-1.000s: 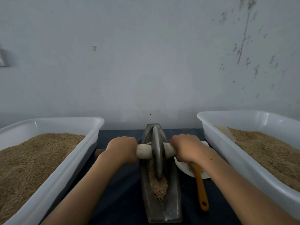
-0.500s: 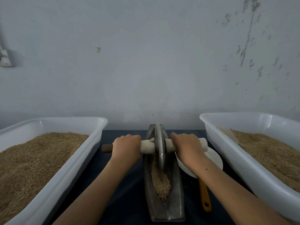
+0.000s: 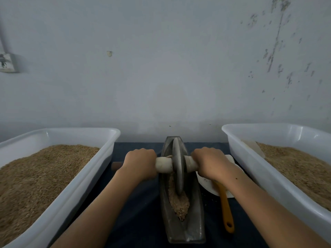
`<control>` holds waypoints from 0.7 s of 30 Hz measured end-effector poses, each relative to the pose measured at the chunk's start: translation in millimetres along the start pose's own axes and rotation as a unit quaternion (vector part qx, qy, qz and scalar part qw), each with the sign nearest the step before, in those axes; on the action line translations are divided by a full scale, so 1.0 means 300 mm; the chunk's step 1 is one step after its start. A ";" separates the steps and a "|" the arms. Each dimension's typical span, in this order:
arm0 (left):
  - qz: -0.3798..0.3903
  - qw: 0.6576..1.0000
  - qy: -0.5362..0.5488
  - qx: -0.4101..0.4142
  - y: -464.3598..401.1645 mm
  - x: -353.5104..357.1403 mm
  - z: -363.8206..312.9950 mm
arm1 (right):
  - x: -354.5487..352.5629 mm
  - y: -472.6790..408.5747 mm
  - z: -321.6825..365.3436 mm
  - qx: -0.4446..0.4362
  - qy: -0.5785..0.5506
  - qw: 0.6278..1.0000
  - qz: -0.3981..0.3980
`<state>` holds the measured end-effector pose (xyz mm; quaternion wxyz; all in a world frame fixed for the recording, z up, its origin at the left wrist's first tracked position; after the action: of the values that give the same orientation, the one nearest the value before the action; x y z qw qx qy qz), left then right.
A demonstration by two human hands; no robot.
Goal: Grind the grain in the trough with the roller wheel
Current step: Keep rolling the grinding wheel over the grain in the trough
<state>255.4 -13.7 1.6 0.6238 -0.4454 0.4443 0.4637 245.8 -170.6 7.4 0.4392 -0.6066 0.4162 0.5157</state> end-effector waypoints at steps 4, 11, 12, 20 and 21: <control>-0.106 0.994 0.000 -0.020 0.007 -0.029 -0.003 | -0.006 -0.002 0.004 0.011 0.004 0.993 -0.113; -0.026 1.000 -0.003 0.007 -0.008 0.003 0.000 | -0.001 -0.004 0.003 -0.006 0.000 1.000 -0.015; 0.003 1.000 0.003 0.014 -0.010 0.011 0.000 | 0.003 -0.002 0.004 -0.012 0.005 1.000 0.011; 0.062 0.997 0.005 0.034 -0.008 0.030 -0.005 | 0.032 0.011 -0.007 -0.014 -0.019 0.995 0.093; 0.041 0.999 0.000 0.030 -0.010 0.023 -0.005 | 0.028 0.008 -0.006 -0.011 -0.016 0.997 0.079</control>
<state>259.2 -14.3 -5.0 0.6175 -0.4081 0.4755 0.4754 244.9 -173.6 -0.9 0.3970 -0.5682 0.4501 0.5630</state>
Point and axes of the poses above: each hand's wrist, its own y-axis away from the middle knuckle, its own x-axis out of the palm, z = x × y, the point moved 8 cm from there along -y, towards the middle knuckle, and after that the axes turned 4 degrees about -y, right-handed, at the moved point
